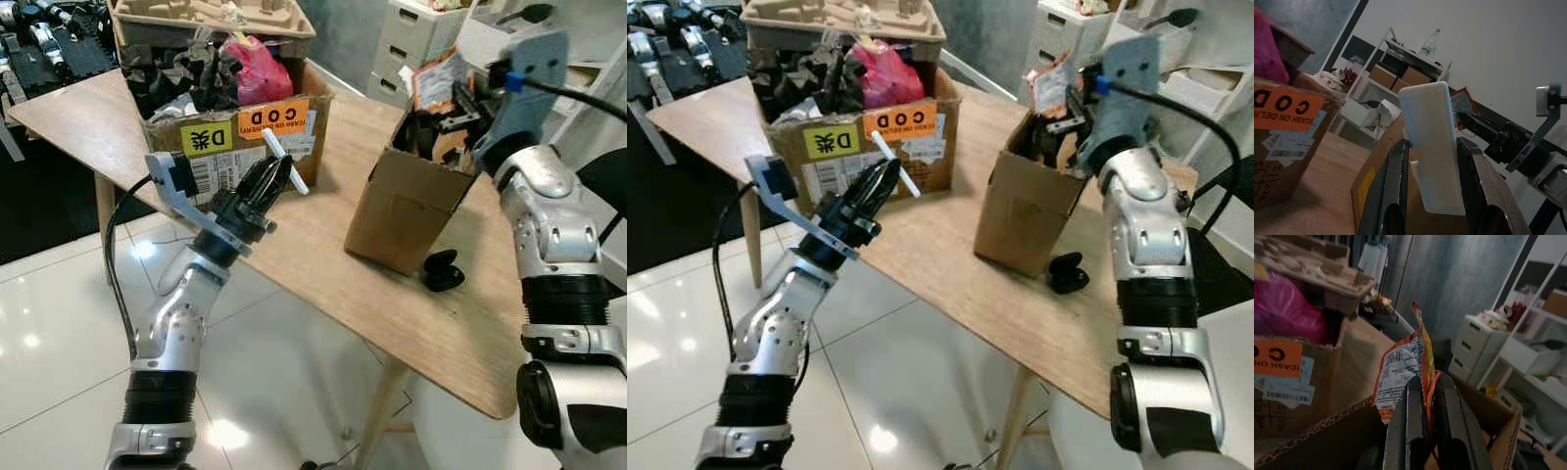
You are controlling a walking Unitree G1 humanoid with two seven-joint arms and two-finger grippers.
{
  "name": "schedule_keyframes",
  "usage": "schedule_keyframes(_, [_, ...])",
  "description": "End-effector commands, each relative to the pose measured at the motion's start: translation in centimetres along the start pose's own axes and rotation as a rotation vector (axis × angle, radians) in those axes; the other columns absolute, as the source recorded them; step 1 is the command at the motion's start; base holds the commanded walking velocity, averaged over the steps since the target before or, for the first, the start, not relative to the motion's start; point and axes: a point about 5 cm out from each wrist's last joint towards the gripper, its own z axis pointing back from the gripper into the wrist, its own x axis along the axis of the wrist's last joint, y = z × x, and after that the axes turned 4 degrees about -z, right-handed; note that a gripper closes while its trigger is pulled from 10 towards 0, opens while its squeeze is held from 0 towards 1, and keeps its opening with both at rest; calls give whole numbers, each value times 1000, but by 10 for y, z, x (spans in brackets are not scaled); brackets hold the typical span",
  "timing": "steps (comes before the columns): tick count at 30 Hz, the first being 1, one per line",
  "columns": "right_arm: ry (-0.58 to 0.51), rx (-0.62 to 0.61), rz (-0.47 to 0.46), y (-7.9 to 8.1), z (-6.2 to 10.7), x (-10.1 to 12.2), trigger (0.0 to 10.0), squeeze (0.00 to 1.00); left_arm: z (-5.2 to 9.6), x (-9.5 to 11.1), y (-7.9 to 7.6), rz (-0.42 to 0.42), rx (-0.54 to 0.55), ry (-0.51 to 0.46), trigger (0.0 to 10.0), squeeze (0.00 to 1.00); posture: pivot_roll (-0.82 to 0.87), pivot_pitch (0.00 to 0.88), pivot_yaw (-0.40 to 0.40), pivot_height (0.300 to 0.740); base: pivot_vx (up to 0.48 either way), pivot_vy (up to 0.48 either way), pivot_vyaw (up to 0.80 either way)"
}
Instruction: Picking trash to rubbish bin
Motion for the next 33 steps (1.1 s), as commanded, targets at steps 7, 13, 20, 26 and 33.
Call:
schedule_keyframes(7, [102, -108, 29, -12, 4, -11, 10000, 0, -1, -1, -6, 3, -25, -1, 10000, 0, 21, 97, -45, 740, 0, 0, 0])
schedule_keyframes(13, [150, -158, -13, -17, 6, -18, 10000, 1000, -1, 0, -6, 1, -27, -3, 10000, 0, 25, 99, -44, 740, 0, 0, 0])
schedule_keyframes(20, [123, -226, -50, -24, 6, -10, 10000, 1000, 0, 0, -7, 3, -36, -4, 10000, 0, 27, 100, -43, 740, 0, 0, 0])
schedule_keyframes(26, [43, -273, -44, -29, 6, 3, 10000, 1000, -1, 0, -8, 7, -44, -4, 10000, 0, 26, 101, -41, 740, 0, 0, 0])
schedule_keyframes(33, [-313, 112, -354, 9, 10, 50, 10000, 169, -4, 2, -12, 21, -70, -13, 10000, 0, 24, 99, -35, 740, 0, 0, 0])
